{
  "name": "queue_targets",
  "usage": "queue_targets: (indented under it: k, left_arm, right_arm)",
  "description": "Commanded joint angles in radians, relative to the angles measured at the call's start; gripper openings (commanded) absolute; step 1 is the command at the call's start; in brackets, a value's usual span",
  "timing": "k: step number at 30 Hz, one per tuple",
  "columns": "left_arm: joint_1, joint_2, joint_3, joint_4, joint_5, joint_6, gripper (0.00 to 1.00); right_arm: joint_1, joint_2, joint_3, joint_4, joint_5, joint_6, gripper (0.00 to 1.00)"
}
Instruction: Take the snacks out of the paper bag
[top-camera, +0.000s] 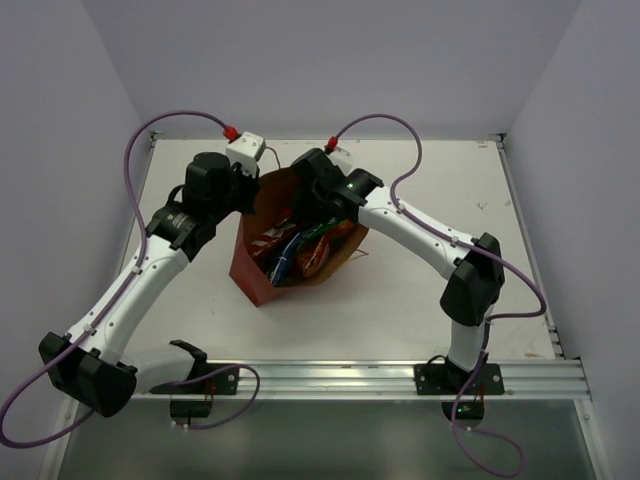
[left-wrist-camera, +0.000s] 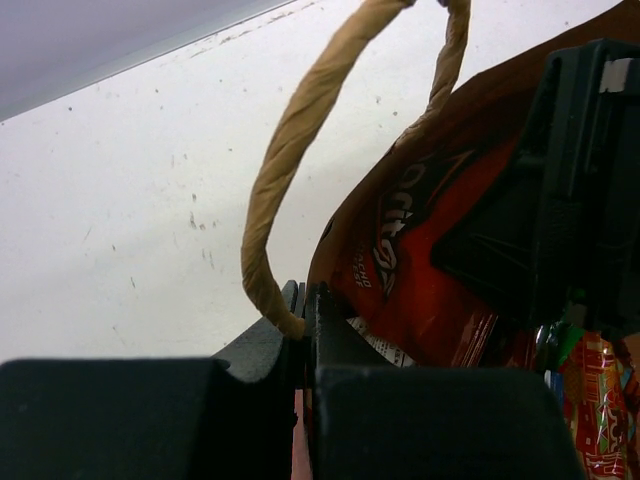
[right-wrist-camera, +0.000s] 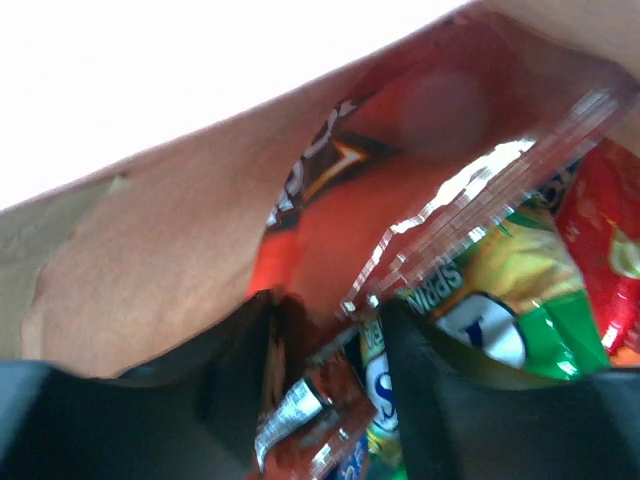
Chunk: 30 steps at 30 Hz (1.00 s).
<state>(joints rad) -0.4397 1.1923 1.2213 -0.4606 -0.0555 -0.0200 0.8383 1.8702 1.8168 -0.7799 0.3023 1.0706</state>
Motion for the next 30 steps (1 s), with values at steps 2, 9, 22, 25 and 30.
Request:
queue_targets:
  k: [2, 9, 22, 25, 30]
  left_arm:
    - [0.002, -0.053, 0.020, 0.057, 0.006, -0.026, 0.00]
    - [0.002, -0.046, 0.012, 0.045, -0.006, -0.044, 0.00]
    - [0.004, 0.016, 0.061, 0.008, -0.067, -0.084, 0.00]
    - [0.004, 0.029, 0.073, 0.007, -0.079, -0.083, 0.00]
    - [0.006, 0.044, 0.086, -0.001, -0.093, -0.080, 0.00]
  right_arm:
    - [-0.007, 0.024, 0.047, 0.027, 0.040, 0.054, 0.42]
    - [-0.005, -0.037, -0.005, 0.120, 0.031, -0.001, 0.00]
    - [0.008, -0.341, 0.012, 0.283, -0.167, -0.256, 0.00]
    - [0.010, -0.396, 0.059, 0.281, -0.227, -0.300, 0.00]
    - [0.008, -0.515, 0.130, 0.254, -0.200, -0.409, 0.00]
